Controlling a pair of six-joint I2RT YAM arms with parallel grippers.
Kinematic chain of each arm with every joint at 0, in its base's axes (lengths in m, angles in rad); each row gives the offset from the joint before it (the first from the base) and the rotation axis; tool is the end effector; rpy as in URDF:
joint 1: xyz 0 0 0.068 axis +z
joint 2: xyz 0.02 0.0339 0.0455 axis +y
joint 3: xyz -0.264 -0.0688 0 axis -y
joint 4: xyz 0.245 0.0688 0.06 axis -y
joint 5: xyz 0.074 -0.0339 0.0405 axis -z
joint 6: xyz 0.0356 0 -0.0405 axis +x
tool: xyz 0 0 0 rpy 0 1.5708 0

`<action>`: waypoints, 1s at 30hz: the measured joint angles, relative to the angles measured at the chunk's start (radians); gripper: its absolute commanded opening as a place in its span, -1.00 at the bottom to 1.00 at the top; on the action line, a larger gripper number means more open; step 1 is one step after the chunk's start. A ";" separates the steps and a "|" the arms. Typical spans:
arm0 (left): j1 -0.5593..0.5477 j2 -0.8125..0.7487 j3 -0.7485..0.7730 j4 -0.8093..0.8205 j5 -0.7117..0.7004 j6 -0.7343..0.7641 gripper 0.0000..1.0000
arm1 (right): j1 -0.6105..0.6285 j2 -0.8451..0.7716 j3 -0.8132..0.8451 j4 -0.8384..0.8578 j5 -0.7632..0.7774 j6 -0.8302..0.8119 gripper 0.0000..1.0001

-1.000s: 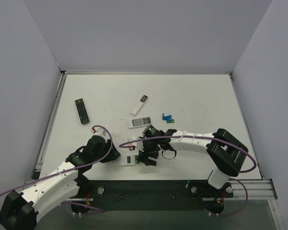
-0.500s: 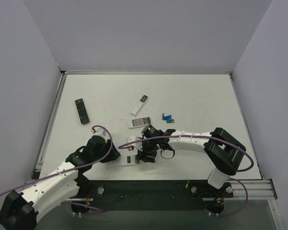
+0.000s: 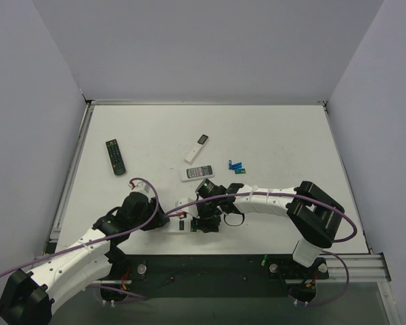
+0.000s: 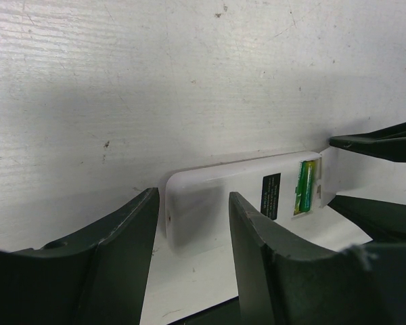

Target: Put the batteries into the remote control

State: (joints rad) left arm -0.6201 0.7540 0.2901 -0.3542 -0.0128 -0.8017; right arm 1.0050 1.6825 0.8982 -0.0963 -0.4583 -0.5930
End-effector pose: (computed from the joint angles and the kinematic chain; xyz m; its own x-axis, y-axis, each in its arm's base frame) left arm 0.1211 -0.0859 0.1583 -0.8255 -0.2934 -0.4822 -0.0276 0.8742 -0.4847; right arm 0.1651 0.2893 0.1636 0.1647 -0.6756 -0.7186 -0.9840 -0.1623 -0.0729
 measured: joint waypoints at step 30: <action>-0.001 0.016 -0.005 0.008 0.004 -0.001 -0.17 | 0.093 0.112 0.267 -0.270 0.124 0.110 -0.56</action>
State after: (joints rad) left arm -0.6209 0.7696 0.2848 -0.3462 -0.0090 -0.8024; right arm 1.0981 1.7947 1.1648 -0.3664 -0.3344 -0.4828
